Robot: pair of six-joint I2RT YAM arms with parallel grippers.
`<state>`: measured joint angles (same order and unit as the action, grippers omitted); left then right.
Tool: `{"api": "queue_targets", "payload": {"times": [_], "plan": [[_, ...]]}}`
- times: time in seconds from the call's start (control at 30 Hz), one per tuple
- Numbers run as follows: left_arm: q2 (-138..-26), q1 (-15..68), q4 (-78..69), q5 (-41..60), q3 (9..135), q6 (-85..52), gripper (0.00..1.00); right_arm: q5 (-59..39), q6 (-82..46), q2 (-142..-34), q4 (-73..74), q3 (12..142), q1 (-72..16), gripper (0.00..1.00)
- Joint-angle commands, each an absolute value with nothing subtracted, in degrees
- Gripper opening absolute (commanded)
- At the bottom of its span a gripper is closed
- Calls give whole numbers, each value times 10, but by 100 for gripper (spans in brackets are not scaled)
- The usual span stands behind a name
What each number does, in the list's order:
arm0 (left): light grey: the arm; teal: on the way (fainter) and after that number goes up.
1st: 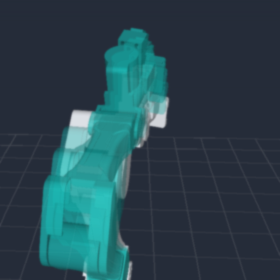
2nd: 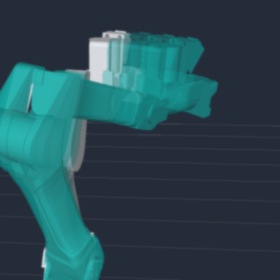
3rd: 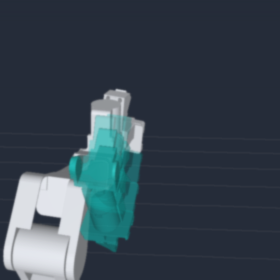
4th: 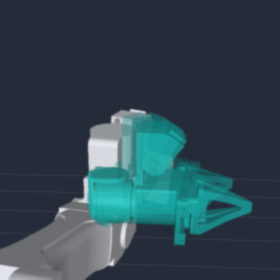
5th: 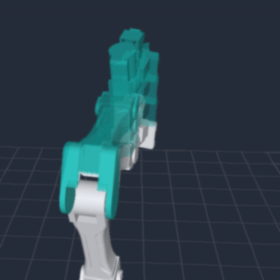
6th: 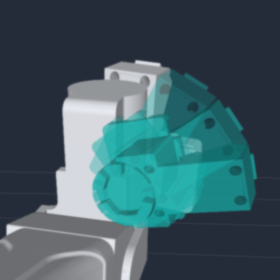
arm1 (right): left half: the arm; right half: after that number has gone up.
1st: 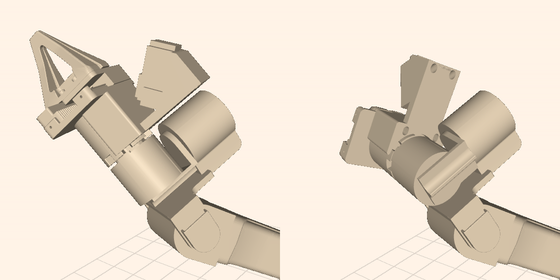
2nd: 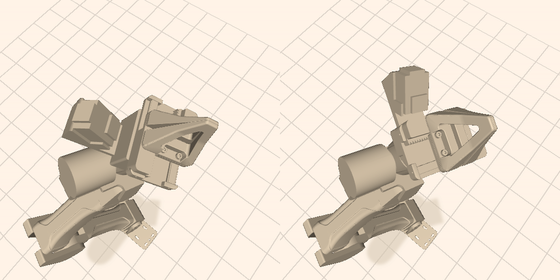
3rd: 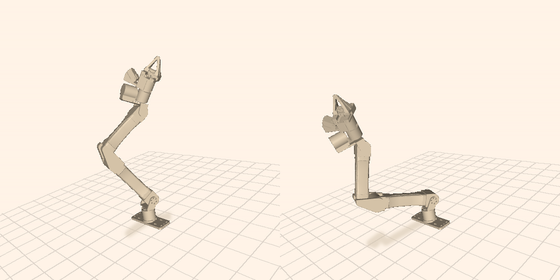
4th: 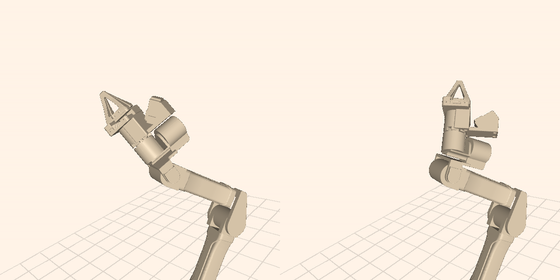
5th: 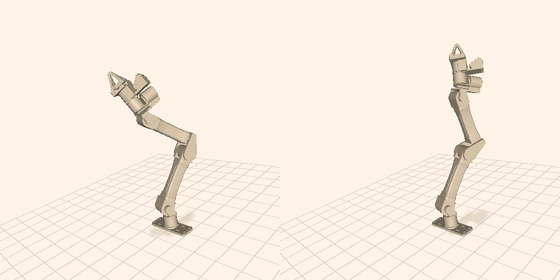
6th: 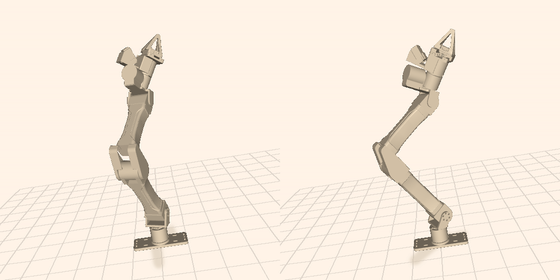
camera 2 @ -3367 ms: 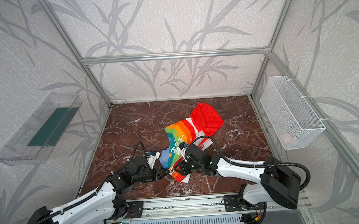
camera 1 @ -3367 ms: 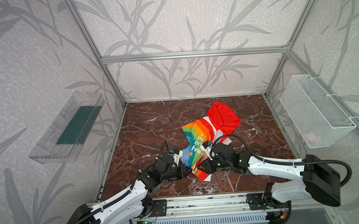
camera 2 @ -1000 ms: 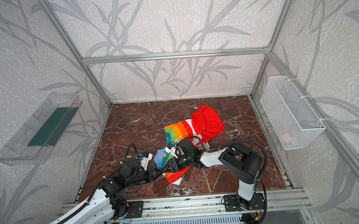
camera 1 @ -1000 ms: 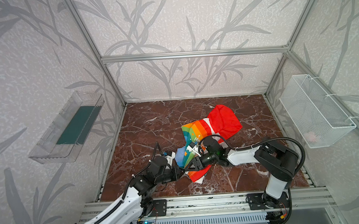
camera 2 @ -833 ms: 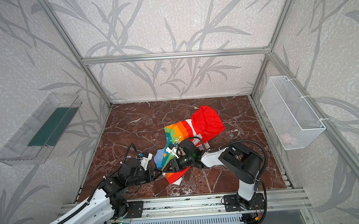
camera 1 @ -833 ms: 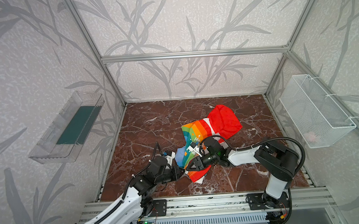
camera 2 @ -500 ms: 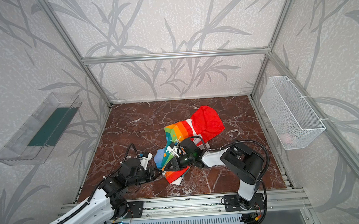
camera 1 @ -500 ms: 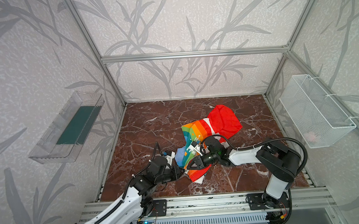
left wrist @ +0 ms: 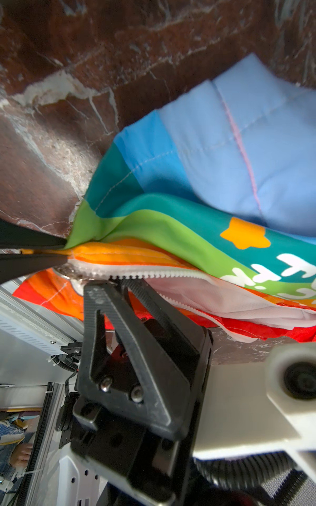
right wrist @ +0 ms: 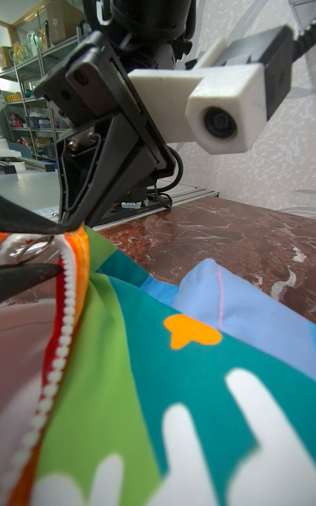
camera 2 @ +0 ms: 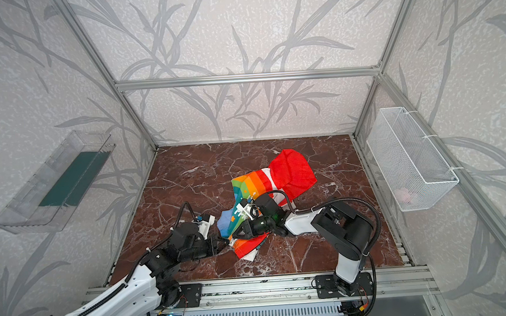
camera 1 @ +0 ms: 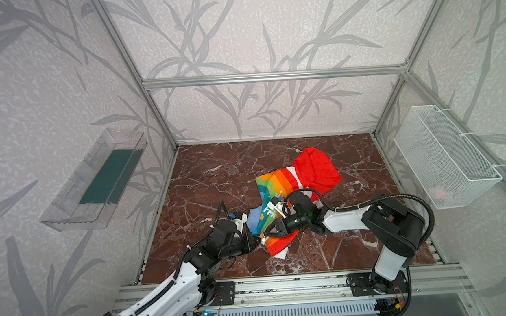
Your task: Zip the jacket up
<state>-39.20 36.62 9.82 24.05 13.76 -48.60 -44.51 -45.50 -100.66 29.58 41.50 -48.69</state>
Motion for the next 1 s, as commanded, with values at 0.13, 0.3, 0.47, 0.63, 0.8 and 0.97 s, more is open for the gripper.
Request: {"api": "queue_targets", "payload": {"times": [0.13, 0.3, 0.47, 0.63, 0.8, 0.97], "plan": [[-388, 364, 83, 238, 127, -491, 0, -442, -443, -997, 265, 425, -485, 12], [-388, 364, 83, 238, 127, -491, 0, -437, -439, -989, 245, 431, -485, 4], [-384, 364, 86, 238, 127, -492, 0, -427, -431, -969, 222, 438, -485, 0], [-363, 364, 115, 230, 127, -490, 0, -424, -413, -947, 190, 443, -485, 0], [-325, 364, 161, 213, 120, -502, 0, -367, -378, -891, 136, 442, -487, 0], [-302, 362, 183, 207, 121, -502, 0, -294, -310, -834, 17, 465, -492, 0]]}}
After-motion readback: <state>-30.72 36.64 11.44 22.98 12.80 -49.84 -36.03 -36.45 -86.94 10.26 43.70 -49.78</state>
